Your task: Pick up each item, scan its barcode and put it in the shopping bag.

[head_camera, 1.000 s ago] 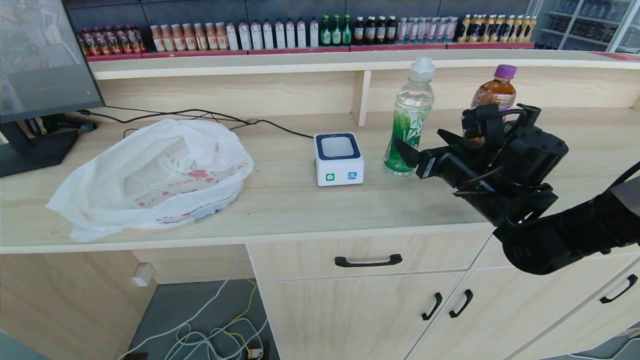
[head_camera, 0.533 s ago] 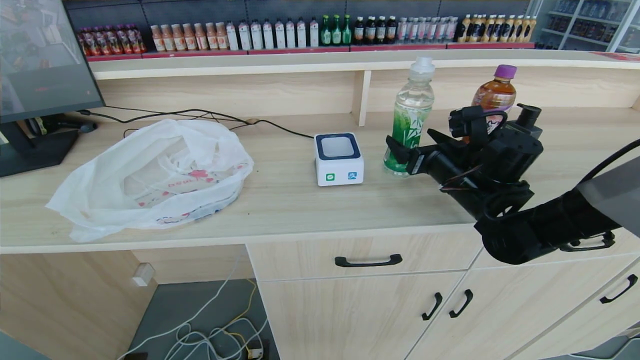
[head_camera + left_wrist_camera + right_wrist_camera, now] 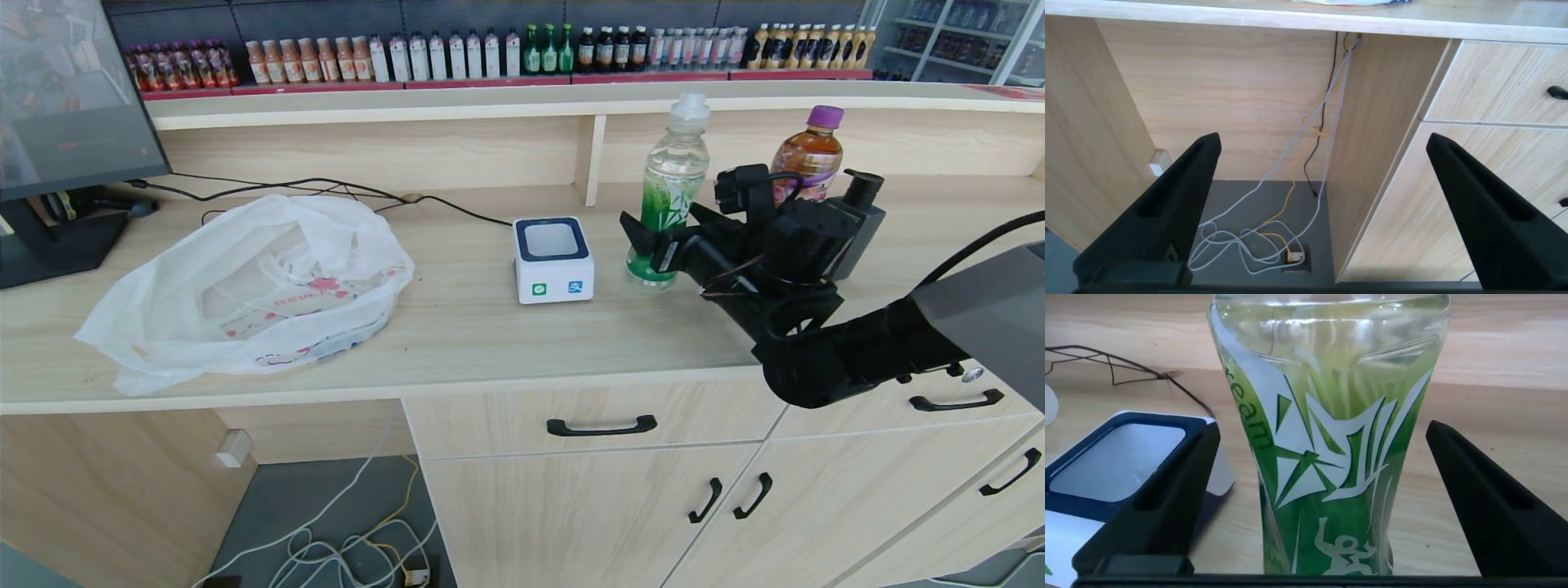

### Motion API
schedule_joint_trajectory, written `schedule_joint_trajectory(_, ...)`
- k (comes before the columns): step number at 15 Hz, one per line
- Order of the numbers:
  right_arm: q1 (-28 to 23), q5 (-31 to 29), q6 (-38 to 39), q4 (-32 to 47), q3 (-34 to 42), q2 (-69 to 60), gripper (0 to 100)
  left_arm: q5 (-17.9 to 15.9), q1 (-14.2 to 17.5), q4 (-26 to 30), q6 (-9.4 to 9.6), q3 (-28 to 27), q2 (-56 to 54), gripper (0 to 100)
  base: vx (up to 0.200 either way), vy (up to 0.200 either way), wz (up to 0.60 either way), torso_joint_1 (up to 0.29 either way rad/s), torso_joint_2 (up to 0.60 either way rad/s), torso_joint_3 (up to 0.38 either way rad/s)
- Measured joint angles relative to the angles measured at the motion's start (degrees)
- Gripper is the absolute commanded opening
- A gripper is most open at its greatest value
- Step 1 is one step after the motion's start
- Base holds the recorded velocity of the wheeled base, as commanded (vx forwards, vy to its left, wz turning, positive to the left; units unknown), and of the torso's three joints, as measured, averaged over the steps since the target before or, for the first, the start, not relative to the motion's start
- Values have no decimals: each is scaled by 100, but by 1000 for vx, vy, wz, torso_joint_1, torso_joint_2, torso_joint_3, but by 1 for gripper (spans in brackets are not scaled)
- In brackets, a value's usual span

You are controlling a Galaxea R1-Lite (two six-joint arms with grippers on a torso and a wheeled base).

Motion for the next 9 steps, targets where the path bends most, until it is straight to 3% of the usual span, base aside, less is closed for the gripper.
schedule_joint_trajectory(9, 10, -16, 99, 917, -976, 191, 100, 0, 0, 0, 0, 0, -1, 100, 0, 0, 0, 0, 0, 0)
